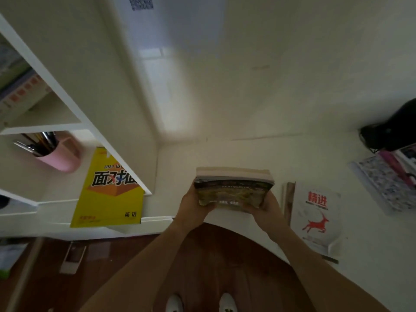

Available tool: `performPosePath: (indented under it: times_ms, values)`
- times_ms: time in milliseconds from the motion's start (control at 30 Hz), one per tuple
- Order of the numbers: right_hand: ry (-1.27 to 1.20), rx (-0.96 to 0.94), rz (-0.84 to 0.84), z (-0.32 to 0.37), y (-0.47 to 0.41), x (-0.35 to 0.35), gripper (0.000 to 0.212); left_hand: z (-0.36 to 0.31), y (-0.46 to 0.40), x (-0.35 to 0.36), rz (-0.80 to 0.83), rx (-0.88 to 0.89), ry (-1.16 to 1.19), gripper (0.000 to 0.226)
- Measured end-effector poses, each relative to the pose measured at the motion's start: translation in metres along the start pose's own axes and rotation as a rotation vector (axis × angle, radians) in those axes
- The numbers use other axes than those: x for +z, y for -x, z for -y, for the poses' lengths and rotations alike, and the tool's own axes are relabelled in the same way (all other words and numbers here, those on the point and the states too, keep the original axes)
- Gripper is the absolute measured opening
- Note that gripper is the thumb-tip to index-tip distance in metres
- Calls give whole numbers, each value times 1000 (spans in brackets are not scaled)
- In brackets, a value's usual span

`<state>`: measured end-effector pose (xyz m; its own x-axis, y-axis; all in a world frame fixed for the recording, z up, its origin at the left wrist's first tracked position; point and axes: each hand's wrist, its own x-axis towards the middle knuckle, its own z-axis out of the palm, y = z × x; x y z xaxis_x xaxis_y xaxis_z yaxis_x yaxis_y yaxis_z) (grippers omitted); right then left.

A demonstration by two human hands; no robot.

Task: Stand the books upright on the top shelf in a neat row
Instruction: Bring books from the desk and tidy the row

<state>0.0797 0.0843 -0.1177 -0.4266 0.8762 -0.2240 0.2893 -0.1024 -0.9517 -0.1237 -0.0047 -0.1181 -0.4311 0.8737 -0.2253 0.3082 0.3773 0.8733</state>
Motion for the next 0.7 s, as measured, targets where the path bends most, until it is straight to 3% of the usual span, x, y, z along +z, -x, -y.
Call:
performPosePath:
  times_ms: [233,367,600,700]
  values:
    - [14,-34,-55,-20,3,2,75,5,5,11,-190,241,128,86]
    - [-9,-31,-66,-21,1,9,66,7,4,18,-126,188,119,72]
    - [29,-6,-54,-13,6,12,57,-1,-11,-1,43,156,29,70]
    - [78,-66,28,13,17,6,55,-15,3,-28,88,190,-36,76]
